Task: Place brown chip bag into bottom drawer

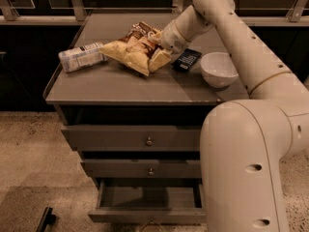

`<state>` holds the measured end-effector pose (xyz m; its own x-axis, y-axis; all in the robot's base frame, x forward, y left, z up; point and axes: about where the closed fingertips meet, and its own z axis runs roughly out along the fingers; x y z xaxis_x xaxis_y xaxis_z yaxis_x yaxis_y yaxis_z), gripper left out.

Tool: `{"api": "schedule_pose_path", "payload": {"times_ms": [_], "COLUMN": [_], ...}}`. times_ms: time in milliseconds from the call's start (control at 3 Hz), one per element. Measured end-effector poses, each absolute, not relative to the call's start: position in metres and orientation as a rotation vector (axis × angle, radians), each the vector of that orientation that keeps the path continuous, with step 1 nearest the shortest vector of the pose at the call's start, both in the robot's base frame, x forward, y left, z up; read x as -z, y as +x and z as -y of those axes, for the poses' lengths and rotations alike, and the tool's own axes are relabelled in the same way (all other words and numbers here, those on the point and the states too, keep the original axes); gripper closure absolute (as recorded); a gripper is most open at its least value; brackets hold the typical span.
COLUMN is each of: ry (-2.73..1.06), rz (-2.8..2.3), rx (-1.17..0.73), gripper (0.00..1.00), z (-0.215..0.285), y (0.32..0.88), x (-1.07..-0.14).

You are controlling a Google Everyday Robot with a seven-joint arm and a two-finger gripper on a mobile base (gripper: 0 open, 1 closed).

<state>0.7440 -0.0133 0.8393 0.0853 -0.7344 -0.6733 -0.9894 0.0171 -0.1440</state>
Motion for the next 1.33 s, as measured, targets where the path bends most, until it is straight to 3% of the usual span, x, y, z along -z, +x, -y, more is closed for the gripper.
{"api": "schedule_pose_path", "payload": {"times_ms": [333,667,1333], "ry": [-1.771,-1.771,-1.794], "rz": [-1.702,-1.702,-1.722], "rx": [-0.549,-0.549,-0.58], "gripper": [0.89,1.0,1.0], "z": [0.013,0.013,0.017], "y": [0.744,0.744,0.73], "x": [-0.839,-0.839,-0.865]}}
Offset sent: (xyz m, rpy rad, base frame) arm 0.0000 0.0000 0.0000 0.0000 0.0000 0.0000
